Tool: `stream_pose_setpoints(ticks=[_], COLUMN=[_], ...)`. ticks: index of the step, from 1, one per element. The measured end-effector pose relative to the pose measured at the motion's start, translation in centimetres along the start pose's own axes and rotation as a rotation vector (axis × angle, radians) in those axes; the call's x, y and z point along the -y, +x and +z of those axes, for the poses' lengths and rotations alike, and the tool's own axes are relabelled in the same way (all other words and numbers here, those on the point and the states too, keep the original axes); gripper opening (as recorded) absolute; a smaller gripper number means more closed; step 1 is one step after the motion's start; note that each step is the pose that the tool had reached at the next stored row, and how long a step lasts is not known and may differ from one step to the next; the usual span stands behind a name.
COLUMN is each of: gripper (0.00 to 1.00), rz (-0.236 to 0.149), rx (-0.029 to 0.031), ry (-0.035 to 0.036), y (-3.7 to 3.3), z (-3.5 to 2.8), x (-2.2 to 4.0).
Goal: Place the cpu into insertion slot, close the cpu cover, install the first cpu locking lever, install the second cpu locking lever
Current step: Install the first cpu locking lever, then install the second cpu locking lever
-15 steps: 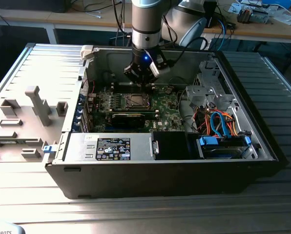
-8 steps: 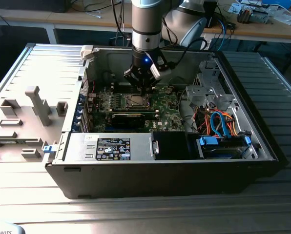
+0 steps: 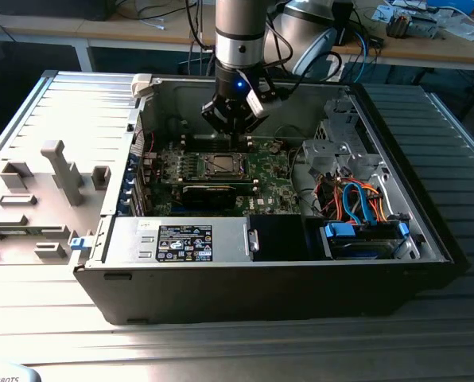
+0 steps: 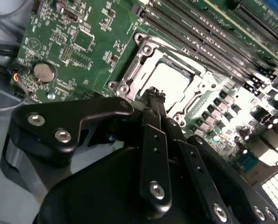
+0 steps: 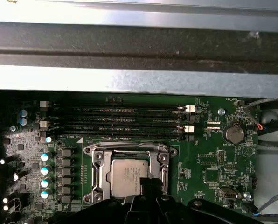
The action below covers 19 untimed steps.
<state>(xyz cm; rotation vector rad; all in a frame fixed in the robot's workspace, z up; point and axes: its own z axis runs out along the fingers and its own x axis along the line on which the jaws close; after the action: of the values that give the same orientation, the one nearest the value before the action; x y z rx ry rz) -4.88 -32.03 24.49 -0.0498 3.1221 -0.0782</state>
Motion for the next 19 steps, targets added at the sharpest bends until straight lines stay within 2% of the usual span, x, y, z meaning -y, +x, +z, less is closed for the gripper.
stream_pose_setpoints(ticks=[9, 19], gripper=[0.11, 0.11], rz=[0.000, 0.000], rx=[-0.0001, -0.0001], ry=[0.0002, 0.0002], y=[0.00, 0.02], z=[-0.02, 0.03], x=[0.01, 0.72])
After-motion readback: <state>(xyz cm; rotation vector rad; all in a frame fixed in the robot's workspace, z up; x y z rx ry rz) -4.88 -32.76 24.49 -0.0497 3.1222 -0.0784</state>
